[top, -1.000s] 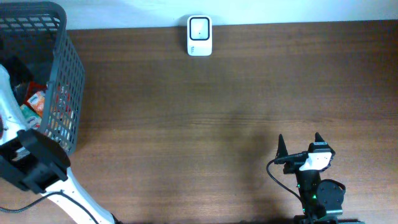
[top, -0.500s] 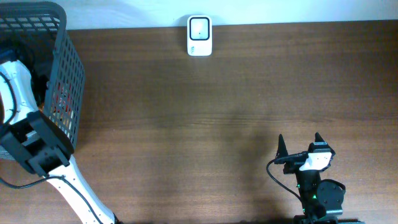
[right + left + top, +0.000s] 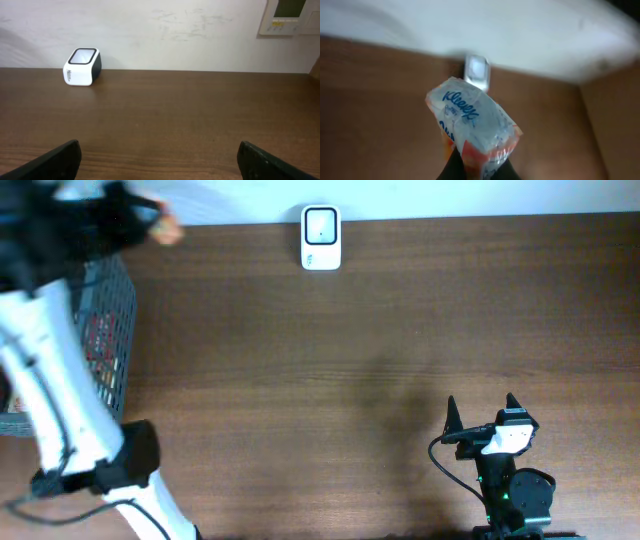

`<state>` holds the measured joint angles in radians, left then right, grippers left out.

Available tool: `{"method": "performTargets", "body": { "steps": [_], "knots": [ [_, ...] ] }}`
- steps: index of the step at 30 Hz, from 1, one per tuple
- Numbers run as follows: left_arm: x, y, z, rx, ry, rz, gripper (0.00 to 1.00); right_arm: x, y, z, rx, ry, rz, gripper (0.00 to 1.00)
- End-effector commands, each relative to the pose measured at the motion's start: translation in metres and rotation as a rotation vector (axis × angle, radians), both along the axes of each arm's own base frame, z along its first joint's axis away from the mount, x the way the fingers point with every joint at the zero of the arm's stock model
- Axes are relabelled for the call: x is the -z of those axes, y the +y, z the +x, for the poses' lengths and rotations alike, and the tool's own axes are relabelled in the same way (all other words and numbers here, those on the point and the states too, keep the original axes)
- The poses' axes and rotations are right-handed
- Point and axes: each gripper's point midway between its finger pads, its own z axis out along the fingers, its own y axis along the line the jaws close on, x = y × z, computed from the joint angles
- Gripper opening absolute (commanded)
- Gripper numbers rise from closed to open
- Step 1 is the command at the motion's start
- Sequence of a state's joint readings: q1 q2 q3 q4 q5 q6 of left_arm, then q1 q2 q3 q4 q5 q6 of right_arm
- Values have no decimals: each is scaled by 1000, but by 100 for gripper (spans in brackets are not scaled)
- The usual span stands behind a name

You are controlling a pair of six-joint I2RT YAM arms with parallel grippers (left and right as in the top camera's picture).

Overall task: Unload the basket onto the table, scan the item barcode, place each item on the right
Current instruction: 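Pick orange tissue box from basket with left gripper, place on table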

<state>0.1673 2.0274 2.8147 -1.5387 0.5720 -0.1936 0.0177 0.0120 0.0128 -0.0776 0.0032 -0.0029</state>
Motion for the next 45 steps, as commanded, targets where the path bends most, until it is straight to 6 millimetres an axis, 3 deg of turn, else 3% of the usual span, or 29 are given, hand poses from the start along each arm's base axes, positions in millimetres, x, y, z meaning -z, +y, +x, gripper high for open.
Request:
{"method": "performTargets", "body": {
  "steps": [1, 3, 4, 5, 8, 10, 12, 14, 15, 18, 20, 21, 22, 23, 25, 26, 28, 29, 32, 33, 34, 35, 36, 37, 38, 40, 43, 45],
  "knots": [
    [87, -21, 14, -198, 258, 364, 0, 3, 0, 0, 3, 5, 3, 98],
    [141, -25, 12, -332, 385, 617, 0, 3, 0, 0, 3, 5, 3, 98],
    [163, -36, 11, -302, 426, 670, 0, 3, 0, 0, 3, 5, 3, 98],
    [202, -55, 14, -246, 482, 712, 0, 3, 0, 0, 3, 5, 3, 98],
    [296, -67, 25, -219, 568, 751, 0, 3, 0, 0, 3, 5, 3, 99],
    [330, -67, 29, -218, 589, 758, 9, 3, 0, 0, 3, 5, 3, 98],
    [346, -77, 31, -191, 605, 719, 3, 3, 0, 0, 3, 5, 3, 99],
    [355, -100, 28, -119, 639, 600, 0, 3, 0, 0, 3, 5, 3, 99],
    [357, -123, 27, -57, 647, 496, 0, 3, 0, 0, 3, 5, 3, 98],
    [356, -152, 25, 5, 625, 448, 0, 3, 0, 0, 3, 5, 3, 98],
    [356, -155, 26, 0, 603, 488, 21, 3, 0, 0, 3, 5, 3, 99],
    [356, -157, 25, 5, 601, 489, 24, 3, 0, 0, 3, 5, 3, 98],
    [356, -159, 24, 8, 601, 490, 19, 3, 0, 0, 3, 5, 3, 98],
    [356, -160, 24, 12, 601, 491, 20, 3, 0, 0, 3, 5, 3, 98],
    [354, -161, 24, 14, 597, 487, 37, 3, 0, 0, 3, 5, 3, 99],
    [344, -163, 30, 20, 572, 484, 46, 3, 0, 0, 3, 5, 3, 98],
    [284, -160, 51, 44, 461, 476, 80, 3, 0, 0, 3, 5, 3, 98],
    [259, -154, 58, 35, 419, 468, 80, 3, 0, 0, 3, 5, 3, 99],
    [146, -97, 83, -92, 203, 403, 78, 3, 0, 0, 3, 5, 3, 98],
    [84, -32, 90, -216, 49, 431, 82, 3, 0, 0, 3, 5, 3, 99],
    [61, 15, 87, -338, 10, 449, 82, 3, 0, 0, 3, 5, 3, 99],
    [42, 78, 75, -496, -9, 482, 82, 3, 0, 0, 3, 5, 3, 99],
    [40, 138, 57, -631, 35, 512, 77, 3, 0, 0, 3, 5, 3, 99],
    [47, 171, 42, -715, 92, 511, 74, 3, 0, 0, 3, 5, 3, 98],
    [66, 223, 11, -847, 216, 491, 66, 3, 0, 0, 3, 5, 3, 99],
    [98, 273, -17, -955, 365, 468, 62, 3, 0, 0, 3, 5, 3, 99],
    [162, 305, -36, -975, 599, 481, 61, 3, 0, 0, 3, 5, 3, 98],
    [208, 309, -39, -967, 739, 524, 58, 3, 0, 0, 3, 5, 3, 99]
  ]
}}
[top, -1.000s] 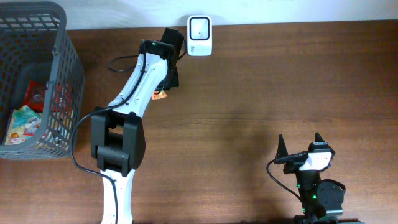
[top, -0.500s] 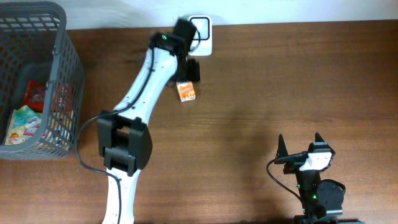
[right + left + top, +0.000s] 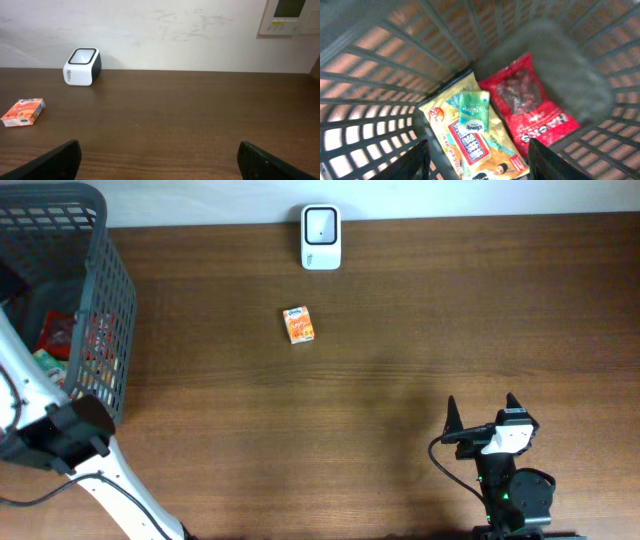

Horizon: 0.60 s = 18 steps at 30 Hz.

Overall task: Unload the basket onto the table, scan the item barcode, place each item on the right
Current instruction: 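Pick orange tissue box from basket with left gripper, place on table, then pick green tissue pack from basket with left gripper, place beside orange box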

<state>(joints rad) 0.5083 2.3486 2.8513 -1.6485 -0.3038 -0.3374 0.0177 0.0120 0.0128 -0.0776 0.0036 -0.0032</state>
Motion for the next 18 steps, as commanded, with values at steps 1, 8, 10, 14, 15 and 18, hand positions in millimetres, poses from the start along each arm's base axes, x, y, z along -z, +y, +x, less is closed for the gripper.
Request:
{"method": "performTargets", "body": {
  "steps": [1, 8, 10, 14, 15, 18],
  "knots": [
    [62, 6, -9, -68, 198, -13, 58, 3, 0, 0, 2, 5, 3, 99],
    [173, 3, -24, -66, 388, -75, 48, 3, 0, 0, 2, 5, 3, 99],
    [180, 9, -29, -76, 414, -37, 47, 3, 0, 0, 2, 5, 3, 99],
    [196, 11, -27, -78, 406, -30, 43, 3, 0, 0, 2, 5, 3, 98],
    [196, 12, -25, -79, 396, -25, 32, 3, 0, 0, 2, 5, 3, 99],
    [193, 15, -24, -51, 407, -12, 0, 3, 0, 0, 2, 5, 3, 98]
  ]
}}
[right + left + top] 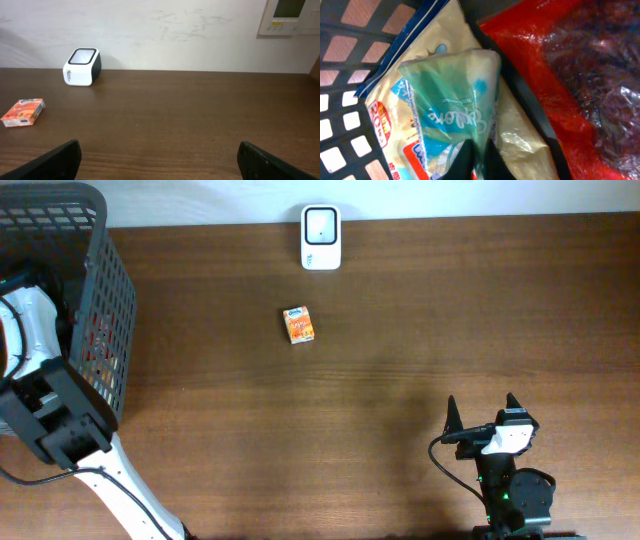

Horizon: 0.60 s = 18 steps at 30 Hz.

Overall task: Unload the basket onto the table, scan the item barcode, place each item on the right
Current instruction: 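Pick green tissue pack from basket with left gripper, place beside orange box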

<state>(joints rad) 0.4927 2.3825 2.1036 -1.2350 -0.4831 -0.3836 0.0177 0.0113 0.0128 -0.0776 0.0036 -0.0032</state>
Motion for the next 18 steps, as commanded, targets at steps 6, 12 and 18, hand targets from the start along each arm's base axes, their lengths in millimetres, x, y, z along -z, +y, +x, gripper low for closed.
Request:
{"method": "performTargets", "body": {
  "steps": [6, 12, 18],
  "knots": [
    [-143, -20, 30, 69, -332, -28, 0, 3, 0, 0, 2, 6, 3, 99],
    [-334, -183, 38, 458, -885, -191, 0, 3, 0, 0, 2, 6, 3, 99],
    [-263, -451, 53, 966, -668, -528, 0, 3, 0, 0, 2, 6, 3, 99]
  ]
}}
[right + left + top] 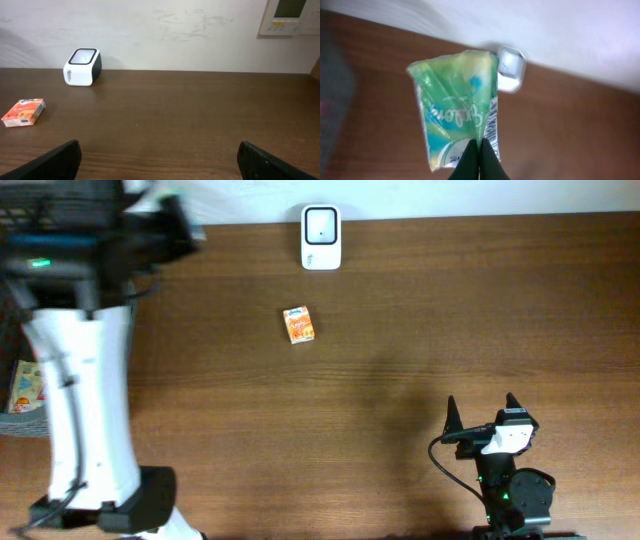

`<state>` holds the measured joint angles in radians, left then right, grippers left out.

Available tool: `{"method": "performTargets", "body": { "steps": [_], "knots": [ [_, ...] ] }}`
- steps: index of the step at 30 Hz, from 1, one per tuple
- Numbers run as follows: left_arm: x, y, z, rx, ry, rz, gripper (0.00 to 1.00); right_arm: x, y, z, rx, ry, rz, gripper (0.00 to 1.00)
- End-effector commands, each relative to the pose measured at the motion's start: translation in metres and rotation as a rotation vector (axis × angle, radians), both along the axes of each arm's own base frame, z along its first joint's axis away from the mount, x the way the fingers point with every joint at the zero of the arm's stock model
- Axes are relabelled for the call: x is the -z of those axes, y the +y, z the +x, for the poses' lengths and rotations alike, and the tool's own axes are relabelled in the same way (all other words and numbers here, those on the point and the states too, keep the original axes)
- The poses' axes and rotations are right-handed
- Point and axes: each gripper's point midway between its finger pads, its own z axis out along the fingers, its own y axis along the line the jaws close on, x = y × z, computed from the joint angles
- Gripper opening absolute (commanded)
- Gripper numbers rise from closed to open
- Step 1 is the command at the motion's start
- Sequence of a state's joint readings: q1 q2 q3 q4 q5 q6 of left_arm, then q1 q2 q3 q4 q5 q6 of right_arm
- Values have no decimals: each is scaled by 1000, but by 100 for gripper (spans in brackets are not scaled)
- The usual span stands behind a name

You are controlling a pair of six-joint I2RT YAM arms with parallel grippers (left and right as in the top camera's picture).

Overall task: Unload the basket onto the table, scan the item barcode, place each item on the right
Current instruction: 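Pick green tissue pack from basket with left gripper, place beside orange box, then pick red snack bag from basket with left gripper, place on table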

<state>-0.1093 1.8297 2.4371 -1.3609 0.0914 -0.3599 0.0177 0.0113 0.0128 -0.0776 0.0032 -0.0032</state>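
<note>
A green tissue pack [457, 112] hangs in the air, pinched at its lower edge by my left gripper [480, 147], which is shut on it. A barcode shows on the pack's right side. The white scanner [511, 75] stands beyond the pack at the table's far edge, and shows as scanner [320, 225] in the overhead view. My left arm is a blur at the far left of the overhead view. Near the front edge my right gripper [160, 160] stands open on nothing.
An orange tissue pack [298, 325] lies on the table in front of the scanner, also seen as the orange pack [23, 112]. The grey wire basket [22, 426] at the far left is mostly hidden behind my left arm.
My left gripper was shut on the green pack down inside the basket. It now holds that pack out of the basket, over the table and facing the scanner. The right arm has not moved.
My left gripper first held the orange pack up near the scanner. Then that pack lay on the table and the gripper stood open over the basket's contents. Then it was shut on the green pack in the basket, and now holds it toward the scanner.
</note>
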Motion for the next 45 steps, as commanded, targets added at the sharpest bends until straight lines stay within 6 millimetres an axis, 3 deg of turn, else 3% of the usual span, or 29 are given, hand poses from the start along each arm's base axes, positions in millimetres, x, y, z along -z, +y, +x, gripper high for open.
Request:
{"method": "performTargets", "body": {
  "steps": [1, 2, 3, 5, 7, 9, 10, 11, 13, 14, 15, 16, 17, 18, 19, 20, 22, 24, 26, 28, 29, 30, 31, 34, 36, 38, 42, 45],
  "knots": [
    [93, -121, 7, 248, 198, 19, 0, 3, 0, 0, 3, 6, 3, 99],
    [123, -149, 10, 297, 237, 38, 0, 3, 0, 0, 3, 6, 3, 99],
    [175, -187, 12, 352, 305, 84, 0, 3, 0, 0, 3, 6, 3, 98],
    [229, -193, 18, 251, 386, 181, 0, 3, 0, 0, 3, 6, 3, 98],
    [301, -208, 32, 241, 441, 249, 0, 3, 0, 0, 3, 6, 3, 98],
    [341, -211, 30, 244, 499, 277, 5, 3, 0, 0, 3, 6, 3, 99],
    [347, -210, 29, 245, 511, 283, 22, 3, 0, 0, 3, 6, 3, 98],
    [351, -209, 27, 245, 523, 289, 30, 3, 0, 0, 3, 6, 3, 99],
    [344, -210, 30, 246, 508, 283, 39, 3, 0, 0, 3, 6, 3, 98],
    [325, -207, 37, 259, 476, 281, 48, 3, 0, 0, 3, 6, 3, 98],
    [291, -199, 46, 247, 431, 262, 49, 3, 0, 0, 3, 6, 3, 99],
    [256, -189, 54, 231, 384, 240, 67, 3, 0, 0, 3, 6, 3, 99],
    [223, -178, 57, 224, 341, 230, 77, 3, 0, 0, 3, 6, 3, 99],
    [177, -157, 60, 213, 276, 222, 91, 3, 0, 0, 3, 6, 3, 98],
    [136, -125, 56, 181, 230, 223, 99, 3, 0, 0, 3, 6, 3, 99],
    [110, -98, 54, 133, 201, 207, 99, 3, 0, 0, 3, 6, 3, 99],
    [50, -10, 42, -30, 115, 176, 99, 3, 0, 0, 3, 6, 3, 98],
    [8, 76, 22, -217, 44, 149, 99, 3, 0, 0, 3, 6, 3, 98],
    [-9, 160, -7, -414, 33, 144, 99, 3, 0, 0, 3, 6, 3, 98],
    [2, 216, -31, -561, 91, 109, 99, 3, 0, 0, 3, 6, 3, 99],
    [15, 264, -50, -713, 136, 60, 99, 3, 0, 0, 3, 6, 3, 99],
    [34, 287, -58, -760, 193, 14, 99, 3, 0, 0, 3, 6, 3, 98],
    [52, 296, -55, -767, 234, -8, 99, 3, 0, 0, 3, 6, 3, 98],
    [110, 306, -42, -768, 353, -20, 99, 3, 0, 0, 3, 6, 3, 99],
    [148, 316, -20, -761, 351, -18, 99, 3, 0, 0, 3, 6, 3, 99],
    [183, 313, 4, -732, 333, -14, 99, 3, 0, 0, 3, 6, 3, 98],
    [214, 303, 42, -684, 248, 4, 99, 3, 0, 0, 3, 6, 3, 98],
    [241, 320, 43, -775, 283, 52, 99, 3, 0, 0, 3, 6, 3, 99]
  ]
}}
